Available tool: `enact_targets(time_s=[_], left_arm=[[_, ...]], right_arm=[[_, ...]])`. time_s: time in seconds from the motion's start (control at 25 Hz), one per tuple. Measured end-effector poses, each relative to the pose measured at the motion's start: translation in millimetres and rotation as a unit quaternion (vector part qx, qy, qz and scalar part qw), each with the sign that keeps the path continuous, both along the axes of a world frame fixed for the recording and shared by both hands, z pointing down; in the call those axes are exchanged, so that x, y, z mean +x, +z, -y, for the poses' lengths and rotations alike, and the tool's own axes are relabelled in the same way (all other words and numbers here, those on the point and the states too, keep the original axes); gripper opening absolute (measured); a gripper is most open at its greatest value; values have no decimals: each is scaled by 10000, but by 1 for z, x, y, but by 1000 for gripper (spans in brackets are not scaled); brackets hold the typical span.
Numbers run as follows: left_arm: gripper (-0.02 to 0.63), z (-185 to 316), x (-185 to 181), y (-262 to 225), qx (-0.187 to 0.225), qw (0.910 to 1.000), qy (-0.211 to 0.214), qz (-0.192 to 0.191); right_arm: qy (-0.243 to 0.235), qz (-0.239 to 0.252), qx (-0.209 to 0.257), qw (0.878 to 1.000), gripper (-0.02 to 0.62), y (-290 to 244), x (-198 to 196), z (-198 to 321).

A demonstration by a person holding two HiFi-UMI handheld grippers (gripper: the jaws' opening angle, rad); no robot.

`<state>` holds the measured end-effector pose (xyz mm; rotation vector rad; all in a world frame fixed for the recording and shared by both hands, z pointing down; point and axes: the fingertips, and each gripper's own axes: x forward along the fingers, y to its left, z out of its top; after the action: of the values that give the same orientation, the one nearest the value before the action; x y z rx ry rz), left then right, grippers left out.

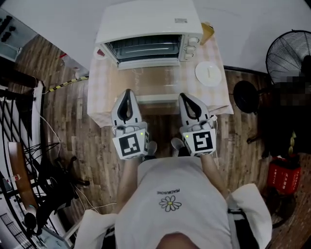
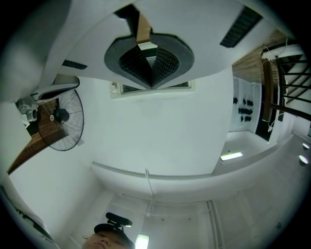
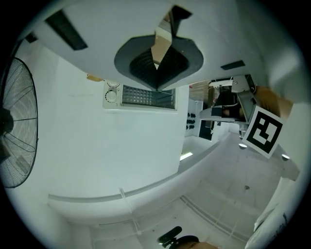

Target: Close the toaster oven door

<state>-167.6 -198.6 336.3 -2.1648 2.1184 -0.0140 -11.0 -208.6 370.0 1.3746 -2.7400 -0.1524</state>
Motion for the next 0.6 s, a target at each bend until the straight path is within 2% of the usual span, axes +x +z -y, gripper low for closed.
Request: enact_targets(time_s=[0.32, 0.6], left_arm=[[15, -11, -34, 6, 60, 9990, 420, -123], [15, -17, -41, 17, -27, 9967, 706, -405]], right_arm=[[598, -160, 114, 9980, 10, 2, -23, -17], [965, -347, 132, 9946, 10, 5, -28, -37]])
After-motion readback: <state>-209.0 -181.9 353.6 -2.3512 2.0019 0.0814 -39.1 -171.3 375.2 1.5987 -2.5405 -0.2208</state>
